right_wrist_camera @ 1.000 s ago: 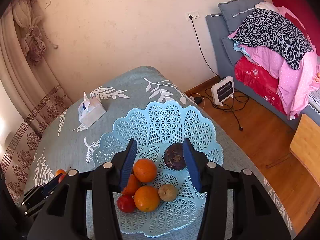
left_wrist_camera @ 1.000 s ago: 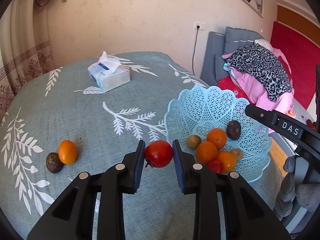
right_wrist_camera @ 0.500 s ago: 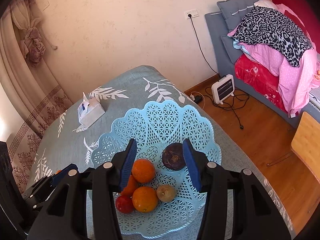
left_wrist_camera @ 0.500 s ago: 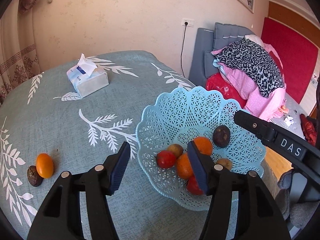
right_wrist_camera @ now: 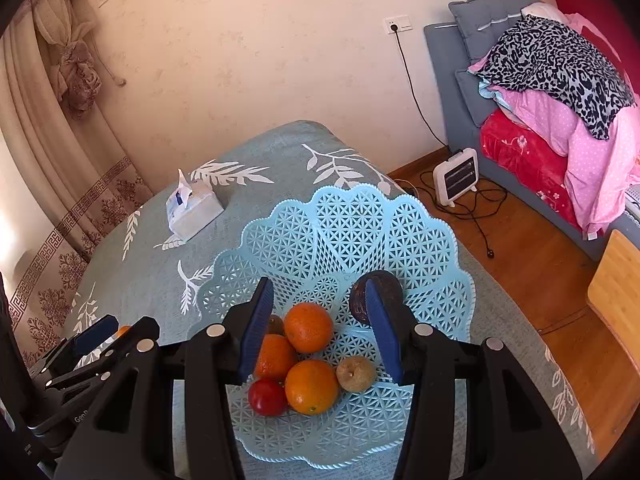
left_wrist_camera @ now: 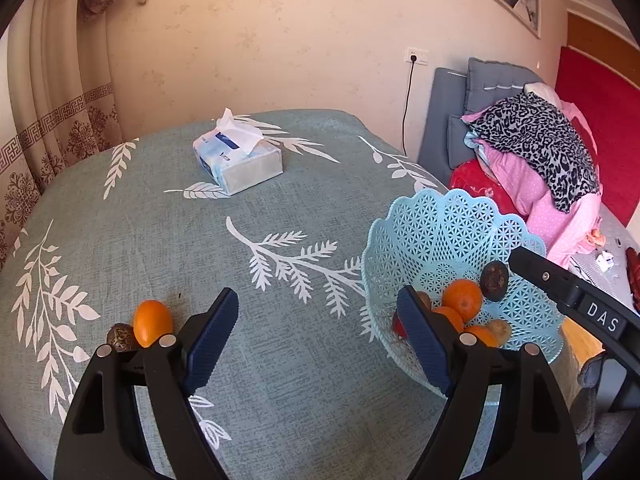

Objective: Organize fruits
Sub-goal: 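Move the left tool to the second passion fruit and close on it, then grasp the last orange with the right tool while the left tool holds the passion fruit, then carry the orange into the blue basket and open the right tool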

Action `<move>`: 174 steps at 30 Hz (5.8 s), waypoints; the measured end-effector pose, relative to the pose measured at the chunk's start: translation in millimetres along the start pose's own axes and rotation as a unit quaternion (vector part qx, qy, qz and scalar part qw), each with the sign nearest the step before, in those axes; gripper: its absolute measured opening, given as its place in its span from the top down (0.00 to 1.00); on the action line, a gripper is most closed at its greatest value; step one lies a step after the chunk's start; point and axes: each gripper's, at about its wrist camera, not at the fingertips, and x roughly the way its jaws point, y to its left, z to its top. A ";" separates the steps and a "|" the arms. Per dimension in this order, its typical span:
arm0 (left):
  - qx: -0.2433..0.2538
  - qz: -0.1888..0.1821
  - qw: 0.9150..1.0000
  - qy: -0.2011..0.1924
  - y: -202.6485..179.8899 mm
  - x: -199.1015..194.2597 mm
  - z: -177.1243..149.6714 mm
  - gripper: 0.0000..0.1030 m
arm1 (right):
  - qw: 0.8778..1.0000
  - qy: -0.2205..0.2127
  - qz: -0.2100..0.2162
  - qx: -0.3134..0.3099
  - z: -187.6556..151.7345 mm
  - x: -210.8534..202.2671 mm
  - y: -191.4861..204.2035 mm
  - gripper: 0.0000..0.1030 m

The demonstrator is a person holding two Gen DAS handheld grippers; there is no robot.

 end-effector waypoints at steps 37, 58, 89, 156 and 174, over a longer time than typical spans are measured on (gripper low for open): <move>-0.099 0.135 0.985 0.042 145.1 -3.5 -54.9 0.21 | 0.978 0.046 0.087 -0.181 -73.1 1.0 124.6 0.44; -0.104 0.099 0.986 0.078 167.8 34.0 -55.8 0.44 | 0.972 0.081 0.099 -0.199 -91.2 17.4 137.5 0.44; -0.167 0.163 0.972 0.004 201.5 -21.3 -69.2 0.62 | 0.941 0.169 0.121 -0.266 -85.2 126.6 253.3 0.44; -0.138 0.155 0.978 0.005 176.6 -22.3 -76.2 0.61 | 0.990 0.113 -0.016 -0.088 5.4 86.4 69.5 0.62; -0.130 0.157 0.979 0.010 172.4 -18.2 -75.1 0.61 | 0.990 0.122 -0.016 -0.064 4.9 84.6 51.6 0.55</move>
